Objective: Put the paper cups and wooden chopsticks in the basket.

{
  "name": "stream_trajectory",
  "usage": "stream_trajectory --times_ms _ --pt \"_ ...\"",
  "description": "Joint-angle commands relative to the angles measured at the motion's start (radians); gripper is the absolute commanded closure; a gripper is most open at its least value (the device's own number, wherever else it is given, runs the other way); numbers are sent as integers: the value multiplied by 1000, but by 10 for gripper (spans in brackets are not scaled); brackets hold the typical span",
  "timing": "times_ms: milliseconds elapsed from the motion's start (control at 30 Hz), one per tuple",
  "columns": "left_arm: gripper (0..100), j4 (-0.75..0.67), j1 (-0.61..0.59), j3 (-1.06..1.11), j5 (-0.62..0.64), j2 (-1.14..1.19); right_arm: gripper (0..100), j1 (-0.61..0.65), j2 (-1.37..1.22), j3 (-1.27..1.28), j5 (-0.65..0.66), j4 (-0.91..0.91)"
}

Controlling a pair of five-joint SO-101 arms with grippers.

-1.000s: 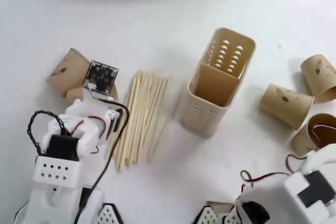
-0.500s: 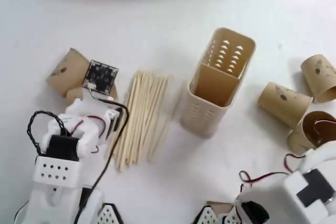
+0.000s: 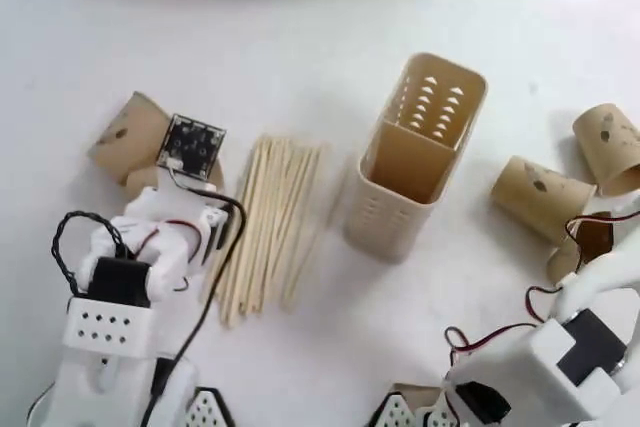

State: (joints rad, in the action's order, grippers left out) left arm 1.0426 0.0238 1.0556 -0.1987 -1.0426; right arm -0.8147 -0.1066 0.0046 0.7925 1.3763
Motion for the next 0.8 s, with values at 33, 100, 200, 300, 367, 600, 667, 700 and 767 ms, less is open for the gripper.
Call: stream_trajectory --times_ms 33,100,200,300,367,600,667,700,767 --pt "815 -21 -1 -5 -3 -16 808 -18 -24 43 -9 -119" --pt "815 -23 1 -2 -3 -16 816 -24 -39 52 -9 -143" --pt "814 -57 2 26 -6 -21 929 -25 -50 54 -8 -168" --pt "815 -98 -1 49 -8 -21 967 -41 -44 51 -15 -180" --pt "815 -101 -2 51 -8 -21 986 -61 -18 49 -15 -194" --pt "815 -101 1 52 -8 -21 981 -117 206 57 -20 -179" --pt "815 -101 1 52 -8 -21 981 -114 285 54 -48 -156" --pt "815 -101 1 52 -8 -21 981 -110 323 51 -58 -147" --pt "815 -101 1 54 -8 -21 981 -91 406 51 -95 -136"
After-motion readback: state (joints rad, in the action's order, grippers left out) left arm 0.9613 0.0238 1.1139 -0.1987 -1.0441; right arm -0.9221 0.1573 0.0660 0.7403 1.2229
